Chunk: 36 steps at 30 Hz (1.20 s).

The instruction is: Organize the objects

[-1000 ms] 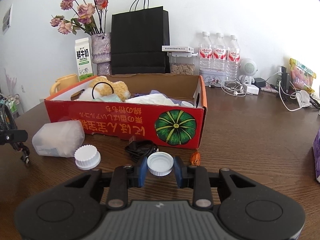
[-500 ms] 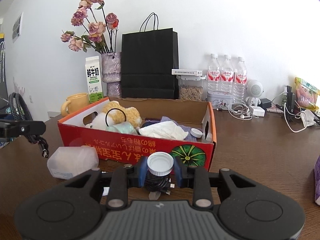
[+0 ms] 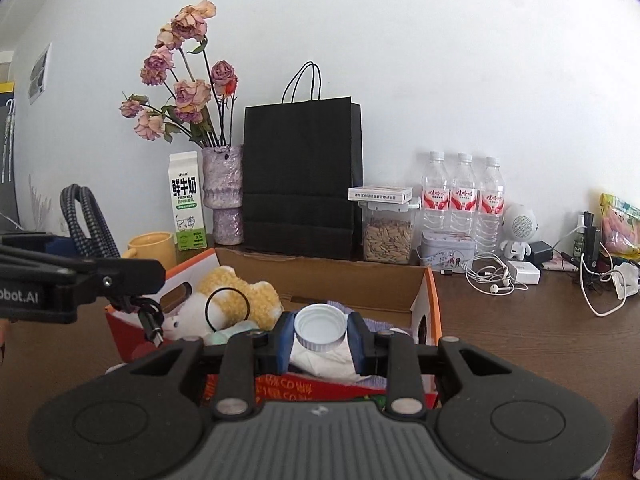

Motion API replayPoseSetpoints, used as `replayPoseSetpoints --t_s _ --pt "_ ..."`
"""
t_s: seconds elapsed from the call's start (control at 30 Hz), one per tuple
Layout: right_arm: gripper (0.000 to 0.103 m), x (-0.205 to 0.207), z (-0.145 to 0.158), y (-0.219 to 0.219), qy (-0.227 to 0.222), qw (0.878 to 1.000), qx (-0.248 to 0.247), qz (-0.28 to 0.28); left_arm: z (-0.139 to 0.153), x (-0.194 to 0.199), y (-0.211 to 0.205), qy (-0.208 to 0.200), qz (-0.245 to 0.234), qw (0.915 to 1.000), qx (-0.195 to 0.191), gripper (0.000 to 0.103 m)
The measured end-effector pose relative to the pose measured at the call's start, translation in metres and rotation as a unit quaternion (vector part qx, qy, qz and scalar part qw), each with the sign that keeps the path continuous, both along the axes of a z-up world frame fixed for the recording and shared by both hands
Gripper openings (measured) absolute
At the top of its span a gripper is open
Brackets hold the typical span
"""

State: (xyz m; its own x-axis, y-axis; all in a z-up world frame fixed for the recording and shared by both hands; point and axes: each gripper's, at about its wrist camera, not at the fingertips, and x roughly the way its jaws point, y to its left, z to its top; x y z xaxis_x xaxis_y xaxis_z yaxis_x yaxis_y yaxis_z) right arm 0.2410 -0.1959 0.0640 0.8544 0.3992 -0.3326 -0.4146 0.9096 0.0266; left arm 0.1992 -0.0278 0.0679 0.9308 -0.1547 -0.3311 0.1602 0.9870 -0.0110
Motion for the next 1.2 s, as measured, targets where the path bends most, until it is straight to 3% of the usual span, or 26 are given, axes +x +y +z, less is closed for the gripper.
replayPoseSetpoints --t_s 0.4,0.57,0.87,0.9,0.93,0.97,1.0,1.03,1.2 --pt "0.028 0.087 -0.012 0.013 0.019 1.0 -0.003 -0.017 -0.017 0.084 -0.016 0.043 -0.001 0.9987 0.026 0.082" --pt "0.028 0.092 -0.026 0.006 0.02 1.0 -0.002 -0.019 -0.026 0.099 -0.01 0.061 -0.017 0.9979 0.017 0.082" --pt "0.028 0.1 -0.038 0.013 0.032 0.999 -0.014 -0.018 -0.029 0.117 -0.008 0.065 -0.003 0.9974 0.029 0.086" --pt "0.032 0.1 -0.039 0.014 0.032 0.999 -0.016 -0.02 -0.03 0.117 -0.007 0.061 0.004 0.9978 0.026 0.097" --pt "0.047 0.1 -0.04 0.014 0.031 0.999 -0.018 -0.023 -0.029 0.116 -0.006 0.052 0.01 0.9983 0.023 0.103" --pt "0.059 0.099 -0.041 0.014 0.029 0.999 -0.019 -0.027 -0.029 0.115 -0.006 0.048 0.011 0.9985 0.023 0.103" --pt "0.078 0.098 -0.042 0.014 0.025 0.999 -0.019 -0.032 -0.029 0.115 -0.006 0.046 0.015 0.9985 0.024 0.103" --pt "0.087 0.096 -0.041 0.013 0.019 0.999 -0.02 -0.038 -0.029 0.114 -0.005 0.042 0.021 0.9987 0.023 0.103" --pt "0.097 0.091 -0.04 0.01 0.006 0.999 -0.011 -0.04 -0.029 0.115 0.0 0.032 0.039 0.9987 0.01 0.103"
